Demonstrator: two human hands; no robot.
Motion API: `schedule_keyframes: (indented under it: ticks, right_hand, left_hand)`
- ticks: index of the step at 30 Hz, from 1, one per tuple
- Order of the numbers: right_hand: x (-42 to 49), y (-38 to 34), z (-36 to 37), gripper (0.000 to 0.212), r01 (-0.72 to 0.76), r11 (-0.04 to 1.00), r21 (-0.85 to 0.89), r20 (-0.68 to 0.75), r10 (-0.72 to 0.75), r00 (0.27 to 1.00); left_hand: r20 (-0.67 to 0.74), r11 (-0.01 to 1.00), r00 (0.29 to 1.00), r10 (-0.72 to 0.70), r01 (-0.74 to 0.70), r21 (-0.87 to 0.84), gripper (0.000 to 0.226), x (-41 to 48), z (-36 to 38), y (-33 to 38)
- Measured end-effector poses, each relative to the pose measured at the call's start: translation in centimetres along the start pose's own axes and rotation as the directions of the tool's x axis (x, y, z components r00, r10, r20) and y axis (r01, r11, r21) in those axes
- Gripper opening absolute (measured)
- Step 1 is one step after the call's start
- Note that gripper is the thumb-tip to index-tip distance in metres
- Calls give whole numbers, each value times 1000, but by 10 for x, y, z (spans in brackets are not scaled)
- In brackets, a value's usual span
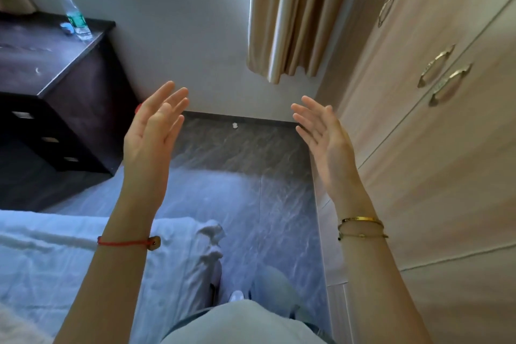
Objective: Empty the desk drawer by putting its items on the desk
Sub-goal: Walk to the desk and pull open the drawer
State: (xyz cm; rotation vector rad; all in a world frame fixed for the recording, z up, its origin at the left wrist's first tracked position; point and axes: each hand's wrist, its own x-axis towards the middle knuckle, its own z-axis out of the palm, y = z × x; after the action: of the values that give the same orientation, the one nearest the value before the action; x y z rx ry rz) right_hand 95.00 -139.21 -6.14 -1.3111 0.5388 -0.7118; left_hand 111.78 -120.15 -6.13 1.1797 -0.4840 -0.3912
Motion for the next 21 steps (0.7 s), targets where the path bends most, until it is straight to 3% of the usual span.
schedule_keyframes:
  ticks: [4, 12, 21]
  right_hand:
    - [68, 8, 8, 48, -12, 1000, 0, 32, 12, 999]
    - [227, 28, 46, 47, -60, 998, 0, 183, 59, 981]
    - [388, 41, 126, 47, -107, 992, -68, 525, 127, 841]
  left_hand:
    - [-33, 1000, 999, 0, 0, 8, 36, 57, 3, -10]
    - [-231, 998, 971, 62, -63, 3, 35, 165, 7, -34]
    - [-538, 983, 824, 179, -173, 62, 38, 248, -12, -42]
